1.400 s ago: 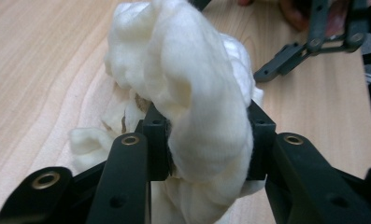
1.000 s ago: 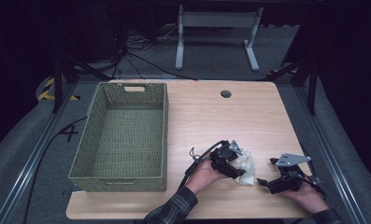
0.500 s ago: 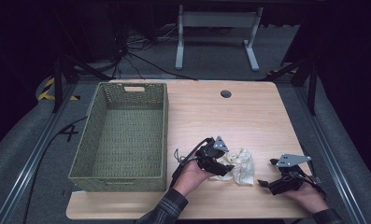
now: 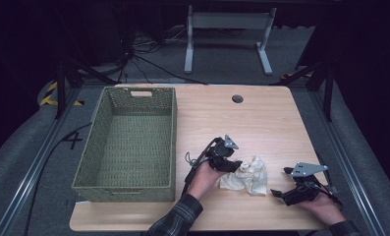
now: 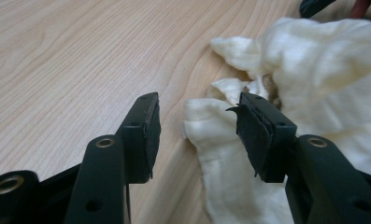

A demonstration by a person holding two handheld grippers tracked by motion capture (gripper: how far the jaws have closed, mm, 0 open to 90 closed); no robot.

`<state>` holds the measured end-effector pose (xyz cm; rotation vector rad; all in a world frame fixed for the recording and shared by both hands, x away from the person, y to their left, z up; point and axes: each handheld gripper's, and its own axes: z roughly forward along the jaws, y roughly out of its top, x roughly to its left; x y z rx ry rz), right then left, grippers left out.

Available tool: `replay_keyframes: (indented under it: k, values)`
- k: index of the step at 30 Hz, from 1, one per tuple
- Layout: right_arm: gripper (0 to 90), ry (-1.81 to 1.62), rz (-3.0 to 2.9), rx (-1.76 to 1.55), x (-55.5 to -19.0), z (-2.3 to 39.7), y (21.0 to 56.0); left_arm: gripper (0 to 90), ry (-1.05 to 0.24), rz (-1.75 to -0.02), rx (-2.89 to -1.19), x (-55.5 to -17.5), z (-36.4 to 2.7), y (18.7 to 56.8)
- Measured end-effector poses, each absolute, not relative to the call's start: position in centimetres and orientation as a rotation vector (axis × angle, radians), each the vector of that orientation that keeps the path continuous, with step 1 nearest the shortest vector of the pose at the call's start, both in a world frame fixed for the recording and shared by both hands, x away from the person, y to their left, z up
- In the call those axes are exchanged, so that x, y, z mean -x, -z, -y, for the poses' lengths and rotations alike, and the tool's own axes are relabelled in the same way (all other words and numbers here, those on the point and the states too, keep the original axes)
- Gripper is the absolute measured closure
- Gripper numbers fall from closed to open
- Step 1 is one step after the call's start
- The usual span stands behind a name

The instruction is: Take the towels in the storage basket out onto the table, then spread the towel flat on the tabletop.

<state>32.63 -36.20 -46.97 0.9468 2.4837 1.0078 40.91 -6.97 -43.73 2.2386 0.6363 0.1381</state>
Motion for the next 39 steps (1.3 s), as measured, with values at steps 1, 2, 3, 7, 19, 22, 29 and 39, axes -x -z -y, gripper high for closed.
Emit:
replay_keyframes:
  k: [1,2,3,7,19,22,29,39]
  values:
    - [0.3,-1.008,-2.484,-0.947,-32.6,36.2,47.0,50.0,-0.128,-0.633,-2.239,-41.1,7.1,43.8]
    - [0.2,-1.009,-2.484,-0.946,-32.6,36.2,47.0,50.0,-0.127,-0.629,-2.243,-41.2,7.3,44.0]
    - [0.2,-1.009,-2.483,-0.946,-32.6,36.2,47.0,50.0,-0.128,-0.632,-2.260,-41.2,7.5,44.3]
    - [0.3,-1.010,-2.483,-0.947,-32.6,36.2,47.0,51.0,-0.119,-0.625,-2.290,-41.7,8.3,45.3]
    - [1.3,-1.007,-2.487,-0.945,-32.6,36.3,46.9,85.3,-0.131,-0.559,-2.342,-41.3,8.9,45.6]
    - [7.7,-0.997,-2.490,-0.948,-32.6,36.5,46.7,86.5,-0.151,-0.568,-2.315,-41.1,8.7,45.1]
    - [20.3,-0.998,-2.524,-0.976,-33.1,36.8,45.8,87.1,-0.184,-0.617,-2.263,-40.6,7.3,43.6]
    - [37.8,-1.059,-2.505,-0.918,-35.1,36.1,43.9,87.0,-0.249,-0.782,-2.228,-40.1,4.4,43.0]
